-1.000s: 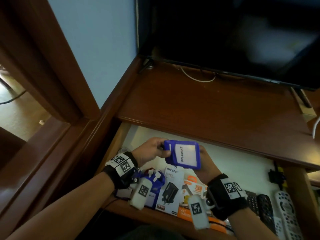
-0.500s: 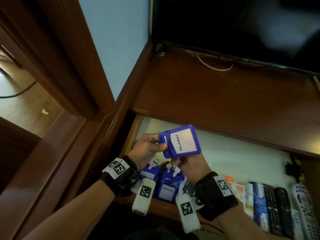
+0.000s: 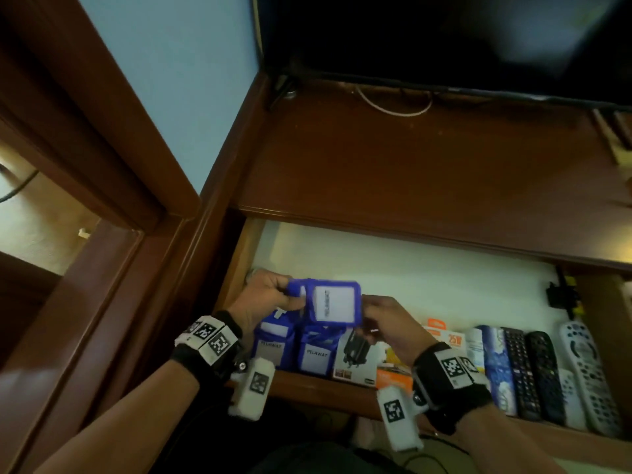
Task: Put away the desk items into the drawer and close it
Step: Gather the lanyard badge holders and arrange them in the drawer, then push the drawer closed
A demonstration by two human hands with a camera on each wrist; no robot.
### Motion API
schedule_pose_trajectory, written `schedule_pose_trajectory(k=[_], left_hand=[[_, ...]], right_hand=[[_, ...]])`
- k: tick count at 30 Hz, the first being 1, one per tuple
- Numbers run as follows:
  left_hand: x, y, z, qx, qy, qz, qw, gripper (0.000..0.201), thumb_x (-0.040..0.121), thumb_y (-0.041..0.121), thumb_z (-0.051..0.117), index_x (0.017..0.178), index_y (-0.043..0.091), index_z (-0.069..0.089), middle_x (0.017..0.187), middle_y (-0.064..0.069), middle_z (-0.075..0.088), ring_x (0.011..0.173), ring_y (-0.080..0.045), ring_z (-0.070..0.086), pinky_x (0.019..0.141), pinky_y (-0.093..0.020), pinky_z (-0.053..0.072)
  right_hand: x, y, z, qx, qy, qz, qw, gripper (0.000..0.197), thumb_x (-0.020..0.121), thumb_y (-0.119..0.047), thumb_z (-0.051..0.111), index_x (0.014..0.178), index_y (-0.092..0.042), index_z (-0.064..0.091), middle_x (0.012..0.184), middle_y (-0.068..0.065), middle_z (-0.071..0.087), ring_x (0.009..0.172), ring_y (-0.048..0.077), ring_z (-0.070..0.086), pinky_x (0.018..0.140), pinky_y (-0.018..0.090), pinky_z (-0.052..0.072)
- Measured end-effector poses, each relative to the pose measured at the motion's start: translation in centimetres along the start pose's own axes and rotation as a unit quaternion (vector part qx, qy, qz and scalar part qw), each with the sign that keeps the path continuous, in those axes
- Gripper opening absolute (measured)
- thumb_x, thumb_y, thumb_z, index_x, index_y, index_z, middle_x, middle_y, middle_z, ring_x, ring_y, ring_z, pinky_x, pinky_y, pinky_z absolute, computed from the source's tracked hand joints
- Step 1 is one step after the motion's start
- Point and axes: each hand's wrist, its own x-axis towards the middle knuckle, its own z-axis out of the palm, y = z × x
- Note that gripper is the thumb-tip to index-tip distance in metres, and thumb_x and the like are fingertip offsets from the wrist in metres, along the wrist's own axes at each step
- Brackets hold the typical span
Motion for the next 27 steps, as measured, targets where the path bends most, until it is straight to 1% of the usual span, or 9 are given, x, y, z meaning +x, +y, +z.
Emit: schedule_pose_trajectory(k=[2, 4, 8, 11, 13, 16, 20, 23, 27], left_hand=[[0.2, 1.1, 0.5, 0.289, -0.009, 0.031, 0.957, 0.018, 0.068, 0.006, 0.08, 0.061, 0.018, 0.068, 0.073, -0.004, 0.071, 0.072, -0.017, 0.067, 0.074, -0.032, 0.052], [0.1, 2.5, 2.0, 0.511, -0.049, 0.043, 0.857, 0.016, 0.066, 0.02, 0.08, 0.059, 0.016, 0.066, 0.072, 0.0, 0.069, 0.071, -0.014, 0.064, 0.067, -0.028, 0.05], [0.3, 3.1, 5.3, 0.707, -0.057, 0.034, 0.704, 0.024, 0.076, 0.019, 0.061, 0.056, 0.017, 0.048, 0.069, -0.002, 0.054, 0.068, -0.021, 0.056, 0.071, -0.035, 0.053], [0.7, 2.4, 7.4, 0.771, -0.078, 0.006, 0.632, 0.015, 0.084, 0.016, 0.054, 0.07, 0.014, 0.048, 0.088, -0.008, 0.058, 0.078, -0.025, 0.058, 0.066, -0.032, 0.046], [0.8, 1.7, 8.4, 0.782, -0.104, -0.024, 0.615, 0.006, 0.086, 0.017, 0.053, 0.08, 0.014, 0.053, 0.094, -0.009, 0.06, 0.083, -0.026, 0.061, 0.063, -0.03, 0.043], [0.7, 0.9, 9.7, 0.794, -0.114, -0.04, 0.595, 0.01, 0.087, 0.014, 0.051, 0.081, 0.011, 0.059, 0.084, -0.01, 0.058, 0.074, -0.024, 0.059, 0.06, -0.029, 0.042], [1.2, -0.1, 10.9, 0.808, -0.096, -0.04, 0.58, 0.013, 0.087, 0.018, 0.052, 0.075, 0.014, 0.053, 0.079, -0.006, 0.057, 0.069, -0.021, 0.054, 0.061, -0.028, 0.045], [1.6, -0.9, 11.1, 0.799, -0.055, -0.046, 0.597, 0.013, 0.085, 0.022, 0.054, 0.076, 0.013, 0.057, 0.075, 0.001, 0.055, 0.071, -0.018, 0.057, 0.067, -0.03, 0.052], [1.7, -2.7, 10.5, 0.771, 0.008, -0.013, 0.637, 0.02, 0.084, 0.031, 0.06, 0.099, 0.018, 0.059, 0.096, 0.001, 0.06, 0.088, -0.018, 0.058, 0.079, -0.034, 0.051]], right_hand=[[-1.4, 1.7, -2.7, -0.044, 0.012, 0.007, 0.999, 0.022, 0.095, -0.014, 0.052, 0.086, -0.002, 0.068, 0.064, 0.008, 0.056, 0.051, 0.014, 0.044, 0.048, 0.023, 0.032], [-2.9, 3.7, -5.2, -0.12, 0.022, 0.017, 0.992, 0.022, 0.093, -0.011, 0.054, 0.077, -0.003, 0.067, 0.061, 0.007, 0.057, 0.047, 0.014, 0.045, 0.046, 0.022, 0.034], [-4.8, 7.6, -8.7, -0.322, 0.004, 0.035, 0.946, 0.025, 0.087, -0.013, 0.053, 0.067, -0.007, 0.066, 0.065, 0.005, 0.064, 0.064, 0.019, 0.062, 0.064, 0.026, 0.049], [-6.4, 9.6, -9.9, -0.481, -0.021, 0.044, 0.875, 0.023, 0.091, -0.022, 0.049, 0.081, -0.012, 0.066, 0.087, 0.008, 0.061, 0.087, 0.021, 0.058, 0.076, 0.03, 0.042], [-7.4, 10.2, -10.4, -0.505, 0.004, 0.048, 0.862, 0.025, 0.093, -0.026, 0.047, 0.088, -0.009, 0.066, 0.087, 0.006, 0.057, 0.089, 0.023, 0.058, 0.075, 0.03, 0.041], [-8.1, 11.0, -11.1, -0.482, 0.05, 0.028, 0.874, 0.026, 0.09, -0.026, 0.049, 0.075, -0.007, 0.06, 0.082, 0.007, 0.058, 0.087, 0.025, 0.061, 0.07, 0.029, 0.042], [-8.3, 11.5, -11.1, -0.502, 0.074, 0.008, 0.862, 0.027, 0.09, -0.03, 0.049, 0.081, -0.009, 0.064, 0.088, 0.007, 0.06, 0.091, 0.027, 0.06, 0.068, 0.027, 0.042], [-8.1, 11.7, -11.0, -0.489, 0.076, 0.006, 0.869, 0.024, 0.087, -0.028, 0.05, 0.068, -0.015, 0.053, 0.077, 0.004, 0.053, 0.085, 0.026, 0.06, 0.066, 0.027, 0.044], [-7.8, 12.3, -10.9, -0.473, 0.091, 0.002, 0.876, 0.034, 0.085, -0.03, 0.054, 0.056, -0.017, 0.04, 0.064, -0.001, 0.044, 0.073, 0.022, 0.054, 0.059, 0.026, 0.036]])
